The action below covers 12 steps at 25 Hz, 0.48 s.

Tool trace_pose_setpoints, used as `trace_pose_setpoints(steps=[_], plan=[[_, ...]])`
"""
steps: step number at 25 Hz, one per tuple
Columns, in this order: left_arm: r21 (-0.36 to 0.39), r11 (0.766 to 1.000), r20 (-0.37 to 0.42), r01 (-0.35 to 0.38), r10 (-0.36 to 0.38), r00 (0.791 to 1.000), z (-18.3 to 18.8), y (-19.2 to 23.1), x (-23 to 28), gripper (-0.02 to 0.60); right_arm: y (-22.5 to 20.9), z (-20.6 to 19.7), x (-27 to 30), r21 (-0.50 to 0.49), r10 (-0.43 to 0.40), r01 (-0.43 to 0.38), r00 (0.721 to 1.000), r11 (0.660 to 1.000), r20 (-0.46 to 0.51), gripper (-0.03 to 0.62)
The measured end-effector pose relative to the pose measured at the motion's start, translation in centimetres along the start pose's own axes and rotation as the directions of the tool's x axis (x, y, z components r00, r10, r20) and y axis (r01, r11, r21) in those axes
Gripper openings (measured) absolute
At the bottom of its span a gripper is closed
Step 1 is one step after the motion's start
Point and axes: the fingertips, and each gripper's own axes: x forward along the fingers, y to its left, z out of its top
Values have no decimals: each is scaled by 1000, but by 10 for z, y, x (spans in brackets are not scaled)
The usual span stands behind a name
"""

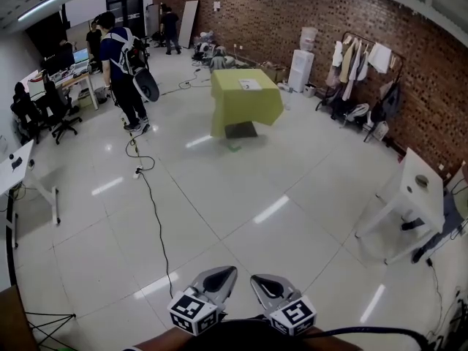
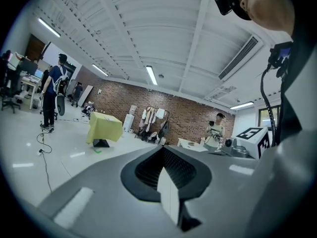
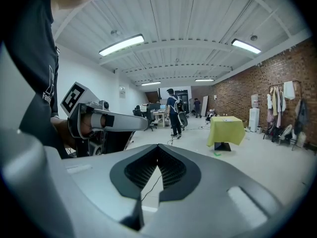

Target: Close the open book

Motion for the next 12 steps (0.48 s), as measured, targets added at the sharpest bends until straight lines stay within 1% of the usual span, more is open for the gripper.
trace_pose_setpoints(steps=[4, 8, 10, 12], plan=[[11, 1000, -13, -8, 8, 1000, -2, -4, 17, 8, -13, -3, -3, 10, 21, -21, 1000, 1000, 3, 8], [-7, 999, -21, -33, 33, 999, -3, -10, 41, 8, -38, -4, -13, 1, 32, -32, 999, 999, 10, 8], [-11, 1000, -32, -29, 29, 999, -8, -18, 55, 8, -48, -7, -21, 2, 38, -38, 999, 999, 9, 8], [1, 1000, -53, -20, 20, 998, -16, -26, 75, 8, -65, -13, -30, 21, 38, -39, 999, 999, 5, 8]])
